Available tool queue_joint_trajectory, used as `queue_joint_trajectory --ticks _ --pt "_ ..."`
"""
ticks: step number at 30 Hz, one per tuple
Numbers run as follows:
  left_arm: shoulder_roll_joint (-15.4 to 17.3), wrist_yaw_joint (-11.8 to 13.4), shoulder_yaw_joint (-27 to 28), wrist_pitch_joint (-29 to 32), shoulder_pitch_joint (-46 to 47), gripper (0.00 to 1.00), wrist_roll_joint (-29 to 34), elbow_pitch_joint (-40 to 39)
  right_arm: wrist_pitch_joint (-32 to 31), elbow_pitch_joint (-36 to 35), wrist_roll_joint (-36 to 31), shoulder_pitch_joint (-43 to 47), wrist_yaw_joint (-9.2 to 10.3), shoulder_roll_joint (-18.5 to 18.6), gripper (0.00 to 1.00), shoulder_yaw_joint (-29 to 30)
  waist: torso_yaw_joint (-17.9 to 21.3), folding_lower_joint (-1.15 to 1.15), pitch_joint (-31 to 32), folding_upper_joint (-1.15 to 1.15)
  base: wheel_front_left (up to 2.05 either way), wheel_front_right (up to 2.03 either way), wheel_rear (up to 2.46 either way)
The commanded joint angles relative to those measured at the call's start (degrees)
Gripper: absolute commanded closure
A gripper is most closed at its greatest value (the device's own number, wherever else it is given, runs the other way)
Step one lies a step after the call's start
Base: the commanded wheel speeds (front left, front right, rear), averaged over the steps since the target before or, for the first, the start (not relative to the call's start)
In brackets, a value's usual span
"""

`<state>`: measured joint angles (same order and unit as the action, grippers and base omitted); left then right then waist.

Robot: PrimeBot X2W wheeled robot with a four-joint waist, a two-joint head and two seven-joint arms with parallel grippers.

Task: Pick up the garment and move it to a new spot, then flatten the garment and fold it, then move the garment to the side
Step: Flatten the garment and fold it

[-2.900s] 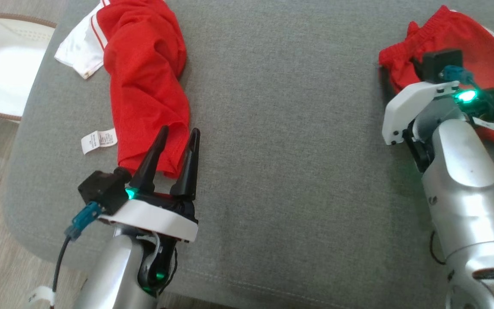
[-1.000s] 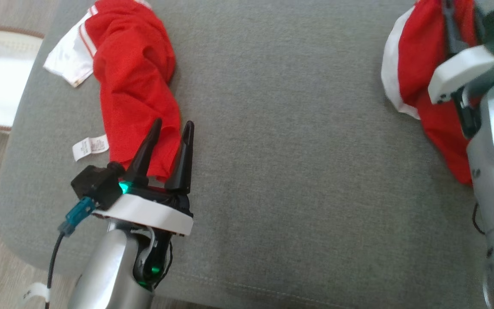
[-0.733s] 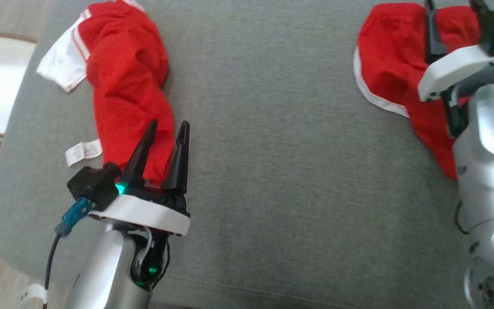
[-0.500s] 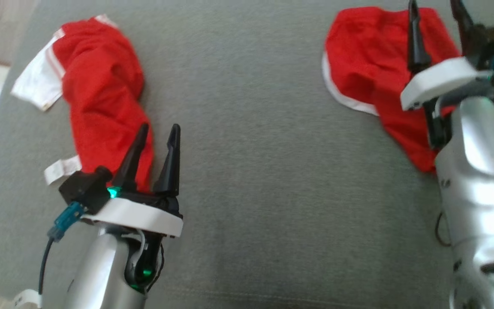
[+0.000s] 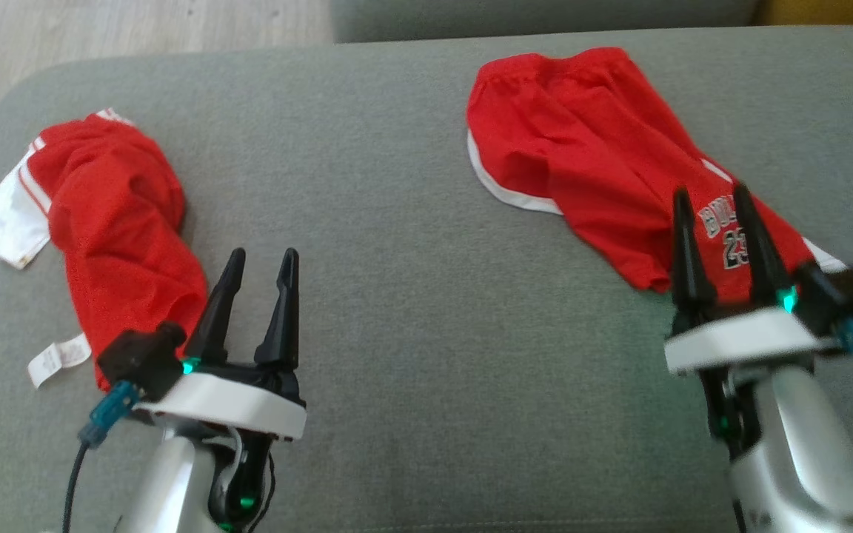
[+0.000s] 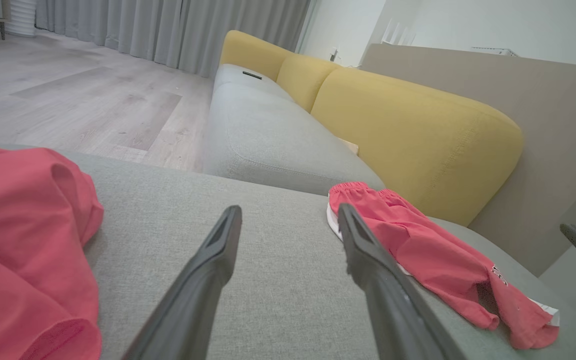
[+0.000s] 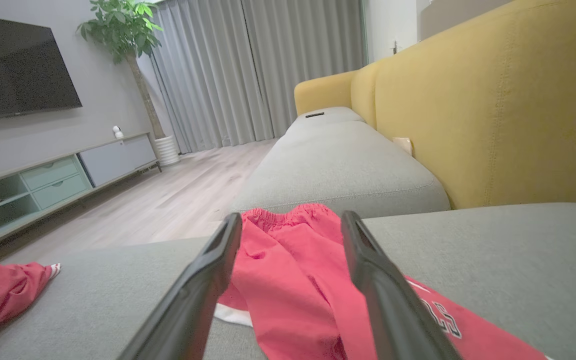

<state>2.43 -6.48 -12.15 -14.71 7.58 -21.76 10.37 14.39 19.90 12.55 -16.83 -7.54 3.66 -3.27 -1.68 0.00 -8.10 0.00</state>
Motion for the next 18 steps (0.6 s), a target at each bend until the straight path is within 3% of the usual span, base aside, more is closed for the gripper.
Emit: queue_joint_trajectory --ticks 1,12,18 --pt "0.4 0.2 2.0 -0.3 1.1 0.00 0.3 -2.1 0.6 -3.0 0.8 0.0 0.05 -0.8 0.00 -1.1 0.8 0.00 0.6 0.00 0.00 0.00 0.00" --pt "0.4 -0.1 1.8 -0.3 -0.2 0.00 0.9 -1.7 0.6 -7.3 0.8 7.6 0.05 -0.8 0.00 -0.5 1.8 0.00 1.2 0.00 0.00 0.00 0.00" --pt "0.4 -0.4 0.8 -0.3 0.5 0.00 1.1 -1.5 0.6 -6.8 -0.7 7.3 0.05 -0.8 0.00 -1.8 -0.3 0.00 -0.1 0.00 0.00 0.00 0.00"
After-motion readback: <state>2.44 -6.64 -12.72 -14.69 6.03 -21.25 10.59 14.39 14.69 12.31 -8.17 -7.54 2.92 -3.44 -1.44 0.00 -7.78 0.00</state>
